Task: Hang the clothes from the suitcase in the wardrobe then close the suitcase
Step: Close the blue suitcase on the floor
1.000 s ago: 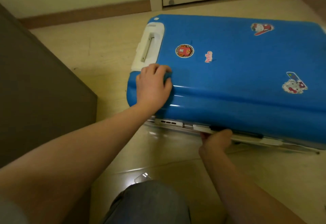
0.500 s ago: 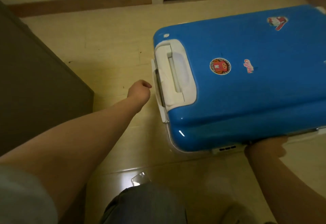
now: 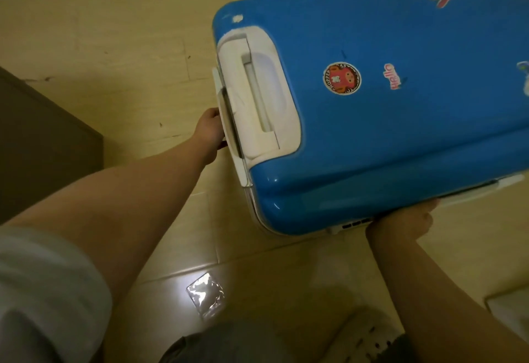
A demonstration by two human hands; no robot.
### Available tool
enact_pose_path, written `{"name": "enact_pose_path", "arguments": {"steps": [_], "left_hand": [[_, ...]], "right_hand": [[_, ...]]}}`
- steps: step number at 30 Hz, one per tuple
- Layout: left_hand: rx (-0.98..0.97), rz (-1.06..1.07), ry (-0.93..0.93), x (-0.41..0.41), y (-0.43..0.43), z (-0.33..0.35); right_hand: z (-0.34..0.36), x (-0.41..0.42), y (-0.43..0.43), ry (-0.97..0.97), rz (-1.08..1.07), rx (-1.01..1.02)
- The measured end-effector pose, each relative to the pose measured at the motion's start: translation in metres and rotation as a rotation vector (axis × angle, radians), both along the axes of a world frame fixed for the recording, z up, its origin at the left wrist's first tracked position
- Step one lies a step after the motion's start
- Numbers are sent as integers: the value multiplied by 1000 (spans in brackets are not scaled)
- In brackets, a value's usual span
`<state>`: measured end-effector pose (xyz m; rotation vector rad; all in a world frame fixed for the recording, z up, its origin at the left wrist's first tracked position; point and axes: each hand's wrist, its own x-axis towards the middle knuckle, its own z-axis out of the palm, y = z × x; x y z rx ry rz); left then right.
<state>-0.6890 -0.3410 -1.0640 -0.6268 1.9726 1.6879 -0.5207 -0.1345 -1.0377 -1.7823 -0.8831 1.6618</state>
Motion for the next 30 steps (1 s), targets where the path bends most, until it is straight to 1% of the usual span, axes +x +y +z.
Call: {"name": "enact_pose_path", "arguments": {"steps": [5,9,13,16,18,19,21,23,25,27,28,29,30], "left_hand": [[14,7,-9,0,-4,6],[154,187,-20,-8,3,17],[-8,92,44,-15,12,18],[-119,-22,57,-9,17,14],[-139,-31,73,6,20,14],[-117,-27,69,17,22,11],[-19,-16,34,43,23,5],[79,-1,-20,65,21,5],[165,66,-65,70,20,5],[246,218,-95,59,23,4],[242,302,-89,49,23,2],[200,339,-75,42,24,1],[110,331,-42,33,23,-3]], "right_hand": [[-11,5,-61,67,28,-106],[-19,2,-64,84,50,-112],[-16,2,-50,74,117,-166],[-12,6,-40,77,119,-149],[-13,13,-25,96,99,-131],[-12,17,-14,87,91,-123],[-12,29,6,10,69,-131],[-7,41,20,20,92,-191],[-5,51,26,69,58,-260],[-6,57,22,93,51,-341],[-4,57,17,103,49,-370],[-11,60,12,110,24,-377],[-16,61,7,119,27,-383]]}}
